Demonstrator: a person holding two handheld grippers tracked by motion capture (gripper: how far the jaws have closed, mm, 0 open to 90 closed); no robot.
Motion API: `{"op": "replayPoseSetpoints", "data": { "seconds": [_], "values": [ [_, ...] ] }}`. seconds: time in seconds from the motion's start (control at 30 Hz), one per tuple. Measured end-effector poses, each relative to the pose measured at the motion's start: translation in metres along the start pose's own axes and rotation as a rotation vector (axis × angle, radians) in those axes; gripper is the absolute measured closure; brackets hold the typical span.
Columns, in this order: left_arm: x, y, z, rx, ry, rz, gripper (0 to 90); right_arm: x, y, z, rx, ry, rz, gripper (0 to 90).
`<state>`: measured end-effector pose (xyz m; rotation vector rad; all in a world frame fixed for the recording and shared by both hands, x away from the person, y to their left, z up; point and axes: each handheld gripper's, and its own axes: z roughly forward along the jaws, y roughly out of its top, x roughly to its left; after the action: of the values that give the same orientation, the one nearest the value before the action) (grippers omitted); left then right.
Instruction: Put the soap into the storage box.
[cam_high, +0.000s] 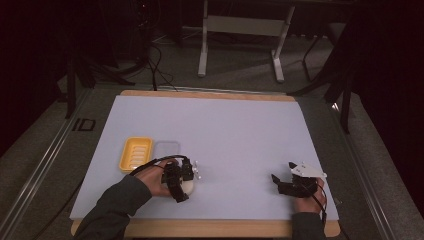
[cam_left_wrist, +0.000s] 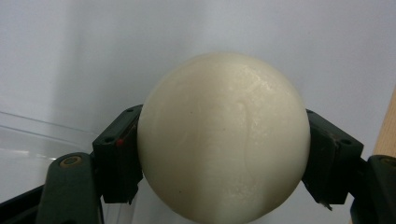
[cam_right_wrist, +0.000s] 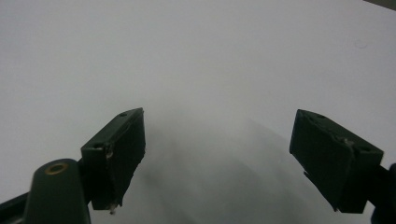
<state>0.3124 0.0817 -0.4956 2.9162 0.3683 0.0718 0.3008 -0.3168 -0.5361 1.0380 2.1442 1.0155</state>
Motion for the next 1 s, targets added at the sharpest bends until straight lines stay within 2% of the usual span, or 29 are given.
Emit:
{"op": "replayPoseSetpoints", "data": {
  "seconds": [0.63, 1.0],
  "values": [
    [0.009, -0.006, -0.015, -0.016, 0.025, -0.020, 25.8, 0.000, 0.000, 0.000, 0.001, 0.000, -0.001, 17.9],
    [0.014, -0.009, -0.021, -0.028, 0.027, -0.049, 25.8, 0.000, 0.000, 0.000, 0.001, 0.000, -0.001, 17.9]
  ]
}}
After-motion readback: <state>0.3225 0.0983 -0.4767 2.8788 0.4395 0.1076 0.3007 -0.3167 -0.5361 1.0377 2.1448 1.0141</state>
